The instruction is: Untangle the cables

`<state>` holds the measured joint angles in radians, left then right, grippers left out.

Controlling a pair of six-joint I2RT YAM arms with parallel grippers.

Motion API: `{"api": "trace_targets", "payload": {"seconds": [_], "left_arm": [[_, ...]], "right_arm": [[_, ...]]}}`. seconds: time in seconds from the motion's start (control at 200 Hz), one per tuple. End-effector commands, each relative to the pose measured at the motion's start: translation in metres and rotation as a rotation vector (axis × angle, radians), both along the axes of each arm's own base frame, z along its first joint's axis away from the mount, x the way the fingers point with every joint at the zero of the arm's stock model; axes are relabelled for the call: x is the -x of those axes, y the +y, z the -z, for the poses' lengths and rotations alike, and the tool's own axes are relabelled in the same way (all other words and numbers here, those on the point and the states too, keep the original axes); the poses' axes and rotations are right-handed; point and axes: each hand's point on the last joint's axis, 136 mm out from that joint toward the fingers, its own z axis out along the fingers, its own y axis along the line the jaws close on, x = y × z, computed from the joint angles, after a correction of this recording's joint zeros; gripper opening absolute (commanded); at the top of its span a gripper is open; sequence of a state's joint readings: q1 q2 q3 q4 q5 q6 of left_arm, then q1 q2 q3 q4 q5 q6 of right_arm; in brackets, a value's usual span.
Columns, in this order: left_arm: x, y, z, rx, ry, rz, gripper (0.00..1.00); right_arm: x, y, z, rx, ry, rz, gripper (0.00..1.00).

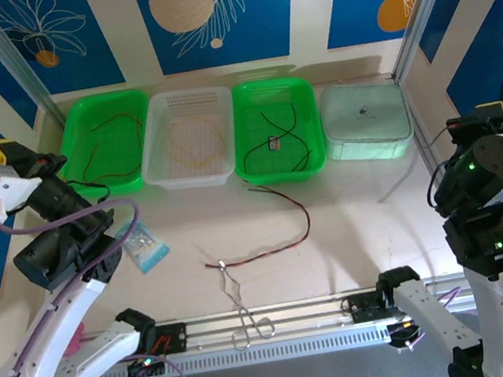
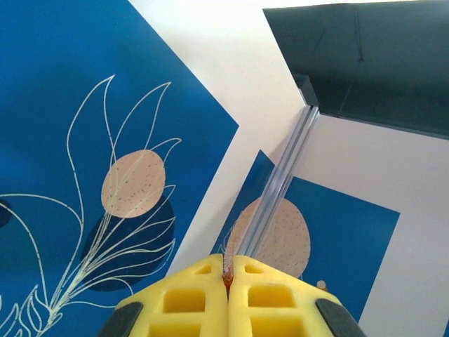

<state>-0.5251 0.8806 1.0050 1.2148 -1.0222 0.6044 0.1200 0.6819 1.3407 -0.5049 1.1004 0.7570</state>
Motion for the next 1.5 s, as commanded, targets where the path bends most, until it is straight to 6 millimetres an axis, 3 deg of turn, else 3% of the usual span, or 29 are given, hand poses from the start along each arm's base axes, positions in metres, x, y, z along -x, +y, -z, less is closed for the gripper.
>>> {"api": "trace_targets", "payload": {"seconds": [0.0,0.13,0.21,0.295,0.365,0.755,0.991,1.171,1.271,1.376,1.496], "left_arm": [[-0.008,-0.005,0.002,-0.004,0.000,0.032,0.00],[-0.031,-0.024,0.003,-0.081,0.076,0.104,0.00],[-0.059,-0.048,0.012,-0.147,0.195,0.235,0.00],[-0.087,-0.077,0.035,-0.171,0.320,0.398,0.00],[-0.098,-0.088,0.055,-0.164,0.375,0.455,0.00],[-0.114,-0.102,0.142,-0.050,0.550,0.579,0.00],[-0.111,-0.115,0.210,0.109,0.661,0.708,0.00],[-0.102,-0.115,0.230,0.150,0.722,0.733,0.00],[-0.098,-0.113,0.233,0.163,0.717,0.739,0.00],[-0.094,-0.110,0.232,0.165,0.711,0.738,0.00],[-0.092,-0.109,0.232,0.164,0.713,0.738,0.00]], "right_arm": [[-0.011,0.007,0.001,-0.015,-0.013,-0.056,0.00],[-0.027,0.019,-0.012,0.019,-0.024,-0.139,0.00],[-0.037,0.029,-0.028,0.035,-0.052,-0.202,0.00],[-0.049,0.044,-0.052,0.051,-0.100,-0.296,0.00],[-0.057,0.057,-0.073,0.051,-0.147,-0.380,0.00],[-0.114,0.138,-0.181,0.136,-0.363,-0.738,0.00],[-0.167,0.188,-0.213,0.220,-0.403,-0.793,0.00],[-0.216,0.209,-0.212,0.211,-0.386,-0.806,0.00],[-0.249,0.222,-0.196,0.245,-0.330,-0.787,0.00],[-0.289,0.237,-0.158,0.304,-0.208,-0.757,0.00],[-0.335,0.253,-0.091,0.333,-0.024,-0.712,0.00]]}}
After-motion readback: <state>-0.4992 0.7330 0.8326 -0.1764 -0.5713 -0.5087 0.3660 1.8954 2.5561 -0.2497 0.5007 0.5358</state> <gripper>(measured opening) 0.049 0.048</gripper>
